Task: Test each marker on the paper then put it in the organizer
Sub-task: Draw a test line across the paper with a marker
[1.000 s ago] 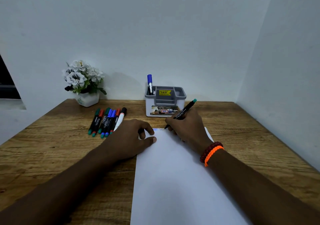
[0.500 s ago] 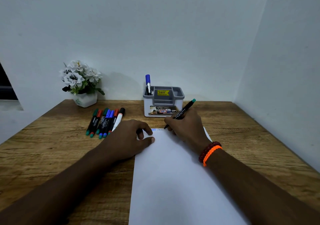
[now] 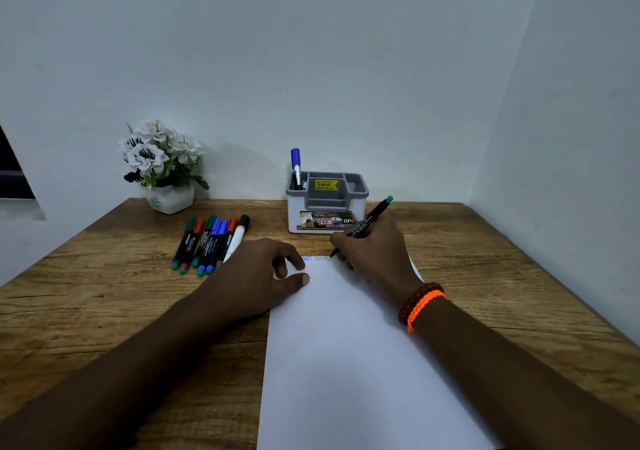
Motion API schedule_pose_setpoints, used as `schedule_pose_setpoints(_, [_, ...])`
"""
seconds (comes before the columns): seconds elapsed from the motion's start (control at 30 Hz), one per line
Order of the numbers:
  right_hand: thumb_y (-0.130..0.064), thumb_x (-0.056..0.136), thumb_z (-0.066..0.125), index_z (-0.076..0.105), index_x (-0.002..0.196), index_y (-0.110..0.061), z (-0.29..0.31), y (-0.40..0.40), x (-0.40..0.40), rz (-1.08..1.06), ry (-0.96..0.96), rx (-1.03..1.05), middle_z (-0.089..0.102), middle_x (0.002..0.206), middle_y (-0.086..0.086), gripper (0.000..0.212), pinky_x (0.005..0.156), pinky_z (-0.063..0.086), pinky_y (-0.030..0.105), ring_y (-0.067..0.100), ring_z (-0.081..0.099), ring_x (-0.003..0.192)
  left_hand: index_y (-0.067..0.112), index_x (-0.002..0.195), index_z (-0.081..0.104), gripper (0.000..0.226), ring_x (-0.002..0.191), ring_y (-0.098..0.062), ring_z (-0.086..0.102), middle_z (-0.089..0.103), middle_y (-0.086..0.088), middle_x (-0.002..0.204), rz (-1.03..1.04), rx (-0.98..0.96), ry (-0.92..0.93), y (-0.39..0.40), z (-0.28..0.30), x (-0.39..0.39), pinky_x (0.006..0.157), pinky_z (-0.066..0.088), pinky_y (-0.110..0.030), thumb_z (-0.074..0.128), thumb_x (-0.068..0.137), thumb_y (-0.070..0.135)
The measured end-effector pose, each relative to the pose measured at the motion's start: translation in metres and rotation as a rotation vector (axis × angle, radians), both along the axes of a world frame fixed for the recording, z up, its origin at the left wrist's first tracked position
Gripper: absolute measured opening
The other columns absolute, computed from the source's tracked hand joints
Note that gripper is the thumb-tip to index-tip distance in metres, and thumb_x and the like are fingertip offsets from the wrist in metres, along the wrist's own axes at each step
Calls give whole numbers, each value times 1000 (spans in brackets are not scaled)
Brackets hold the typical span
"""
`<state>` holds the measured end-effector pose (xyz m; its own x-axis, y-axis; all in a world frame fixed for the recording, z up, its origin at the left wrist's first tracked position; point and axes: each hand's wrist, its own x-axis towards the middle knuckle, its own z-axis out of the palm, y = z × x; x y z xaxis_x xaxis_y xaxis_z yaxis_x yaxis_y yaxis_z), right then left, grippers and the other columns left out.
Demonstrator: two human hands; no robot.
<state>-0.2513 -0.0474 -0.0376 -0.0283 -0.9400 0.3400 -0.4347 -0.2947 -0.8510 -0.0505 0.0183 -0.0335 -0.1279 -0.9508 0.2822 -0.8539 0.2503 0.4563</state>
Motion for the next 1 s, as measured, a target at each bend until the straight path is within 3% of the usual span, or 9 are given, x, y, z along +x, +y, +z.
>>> schedule_pose_setpoints(0.07, [-17, 78, 77, 72, 70, -10, 1, 1, 0, 4, 8, -13, 74, 64, 2, 12, 56, 57, 31, 14, 69, 57, 36, 104, 72, 23, 76, -4, 61, 67, 11, 84, 1, 6, 0, 0, 0, 0, 73, 48, -19, 73, 86, 50])
schedule_pose_setpoints(0.23, [-16, 78, 77, 68, 65, -13, 2, 3, -1, 12, 12, -13, 72, 59, -2, 17, 52, 53, 25, 6, 64, 51, 37, 104, 72, 23, 77, -4, 61, 67, 11, 84, 3, 6, 7, 0, 1, 0, 66, 44, -16, 73, 86, 51])
schedule_pose_setpoints(0.4, [-18, 79, 77, 73, 72, -5, 1, 0, -2, -10, 16, -7, 74, 64, 3, 16, 55, 54, 29, 18, 72, 61, 36, 105, 72, 24, 77, -3, 61, 67, 12, 84, 4, 9, -1, 0, 1, 0, 63, 40, -13, 73, 86, 51])
schedule_pose_setpoints(0.73, [-20, 80, 78, 73, 72, -3, 0, -1, -4, -10, 23, 6, 72, 61, 3, 19, 48, 46, 25, 13, 64, 52, 35, 106, 72, 26, 77, -4, 61, 67, 11, 84, -2, 11, -3, -1, 1, 0, 64, 42, -14, 72, 86, 51])
schedule_pose_setpoints(0.87, [-20, 80, 77, 74, 71, -2, -1, -3, -4, -18, 12, 3, 72, 62, 4, 20, 54, 53, 30, 18, 69, 58, 35, 106, 72, 25, 76, -4, 61, 67, 12, 84, -2, 12, -6, 0, 1, 0, 63, 41, -14, 72, 87, 51])
schedule_pose_setpoints(1.0, [-21, 79, 77, 73, 70, -4, -1, -4, -4, -25, 1, 5, 71, 60, 2, 19, 55, 50, 28, 17, 67, 57, 36, 106, 72, 23, 77, -5, 60, 67, 11, 85, -5, 12, -2, 1, 2, -1, 62, 39, -12, 72, 87, 50])
